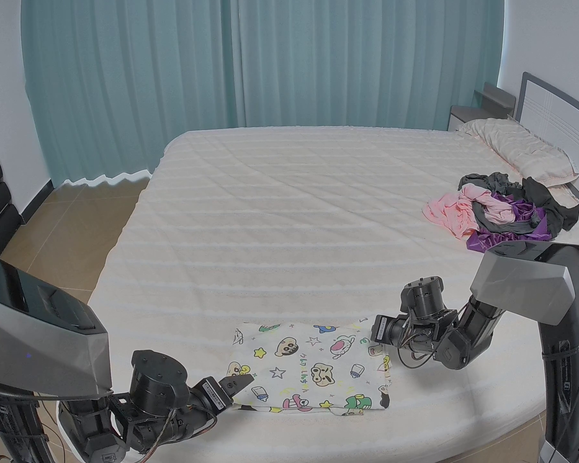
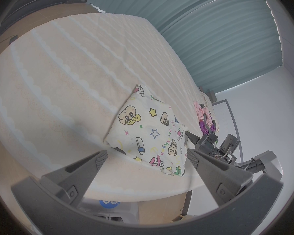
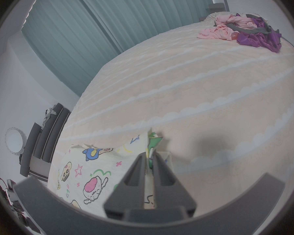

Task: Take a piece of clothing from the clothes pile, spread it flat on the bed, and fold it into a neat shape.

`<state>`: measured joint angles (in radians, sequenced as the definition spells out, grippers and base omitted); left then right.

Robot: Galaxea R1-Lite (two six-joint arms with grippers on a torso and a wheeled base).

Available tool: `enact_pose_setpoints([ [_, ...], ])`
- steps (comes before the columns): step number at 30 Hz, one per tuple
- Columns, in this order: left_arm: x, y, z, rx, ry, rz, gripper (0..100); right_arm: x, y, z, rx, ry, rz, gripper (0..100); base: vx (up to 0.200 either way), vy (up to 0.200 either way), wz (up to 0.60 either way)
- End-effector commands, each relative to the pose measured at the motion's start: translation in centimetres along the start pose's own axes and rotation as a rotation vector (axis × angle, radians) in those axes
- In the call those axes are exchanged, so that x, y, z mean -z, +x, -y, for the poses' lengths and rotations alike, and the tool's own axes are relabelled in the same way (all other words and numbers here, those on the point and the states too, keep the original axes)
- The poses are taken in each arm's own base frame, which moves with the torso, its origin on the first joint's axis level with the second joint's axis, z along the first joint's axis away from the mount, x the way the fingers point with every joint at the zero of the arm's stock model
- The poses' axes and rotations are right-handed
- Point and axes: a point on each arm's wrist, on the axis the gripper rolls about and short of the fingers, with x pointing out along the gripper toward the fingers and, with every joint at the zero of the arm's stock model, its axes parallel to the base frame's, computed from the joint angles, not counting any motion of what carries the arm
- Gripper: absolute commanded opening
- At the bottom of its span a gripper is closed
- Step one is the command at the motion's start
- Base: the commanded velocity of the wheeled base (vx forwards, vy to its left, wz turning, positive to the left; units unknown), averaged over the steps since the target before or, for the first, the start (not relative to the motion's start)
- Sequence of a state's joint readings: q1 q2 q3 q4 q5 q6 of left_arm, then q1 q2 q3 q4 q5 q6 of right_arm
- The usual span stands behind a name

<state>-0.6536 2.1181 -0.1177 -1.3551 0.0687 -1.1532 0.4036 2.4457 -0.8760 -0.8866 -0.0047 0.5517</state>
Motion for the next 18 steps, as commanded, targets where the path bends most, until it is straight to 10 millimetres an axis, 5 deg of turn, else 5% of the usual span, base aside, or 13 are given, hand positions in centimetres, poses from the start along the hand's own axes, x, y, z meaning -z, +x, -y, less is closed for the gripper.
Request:
enact_pose_setpoints([
  [1,0.06,0.08,-0.14,-0.008,0.000,-0.003,100,-0.19,-0.16,0.25,0.008,0.009,0.007,0,0.000,0.000,0.00],
  [18,0.06,0.08,-0.14,-0.008,0.000,-0.003,100,-0.51,-0.99,1.10,0.060,0.027,0.027,0,0.000,0.000,0.00],
])
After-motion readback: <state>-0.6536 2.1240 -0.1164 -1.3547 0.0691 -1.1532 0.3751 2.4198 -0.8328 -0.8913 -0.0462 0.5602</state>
